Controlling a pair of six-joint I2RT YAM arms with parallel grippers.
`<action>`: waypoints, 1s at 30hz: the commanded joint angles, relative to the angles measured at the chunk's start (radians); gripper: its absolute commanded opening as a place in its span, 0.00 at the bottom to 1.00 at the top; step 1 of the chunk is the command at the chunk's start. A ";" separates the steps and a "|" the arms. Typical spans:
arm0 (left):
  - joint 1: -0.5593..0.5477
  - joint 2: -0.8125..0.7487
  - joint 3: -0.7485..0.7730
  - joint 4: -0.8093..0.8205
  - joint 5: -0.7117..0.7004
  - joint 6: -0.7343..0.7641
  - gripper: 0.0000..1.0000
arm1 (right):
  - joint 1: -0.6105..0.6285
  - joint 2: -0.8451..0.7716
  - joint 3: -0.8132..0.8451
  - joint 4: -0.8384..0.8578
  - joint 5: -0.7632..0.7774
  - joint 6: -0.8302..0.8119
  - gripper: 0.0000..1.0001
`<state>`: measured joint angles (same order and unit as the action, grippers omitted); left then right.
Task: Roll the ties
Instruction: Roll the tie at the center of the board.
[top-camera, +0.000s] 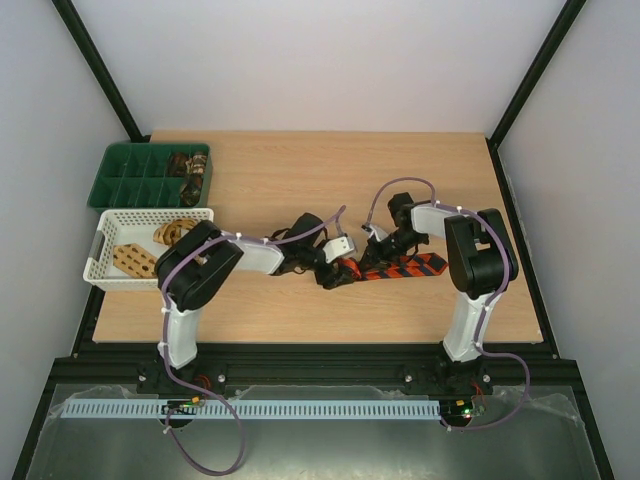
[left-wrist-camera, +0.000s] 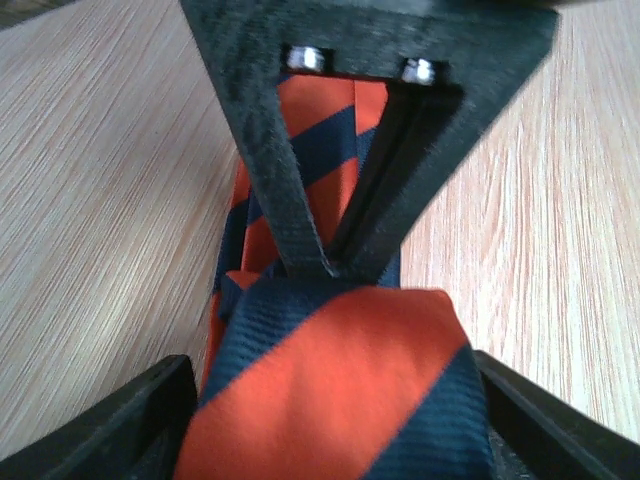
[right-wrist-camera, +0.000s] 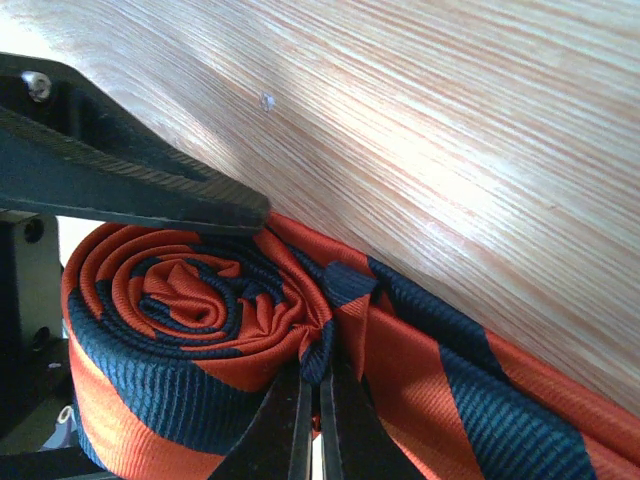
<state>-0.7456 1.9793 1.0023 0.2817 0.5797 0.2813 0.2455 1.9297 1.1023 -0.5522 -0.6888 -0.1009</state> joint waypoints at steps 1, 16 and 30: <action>0.003 0.060 0.045 0.100 0.062 -0.109 0.71 | 0.006 0.063 -0.027 0.028 0.187 0.008 0.02; -0.016 0.064 -0.016 -0.093 -0.186 0.108 0.27 | -0.055 -0.011 0.120 -0.209 -0.139 0.016 0.49; -0.041 0.062 0.012 -0.130 -0.218 0.113 0.28 | -0.006 0.037 0.079 -0.161 -0.081 0.056 0.20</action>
<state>-0.7826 2.0098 1.0336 0.3016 0.4580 0.3737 0.2329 1.9358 1.2026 -0.6827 -0.8177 -0.0517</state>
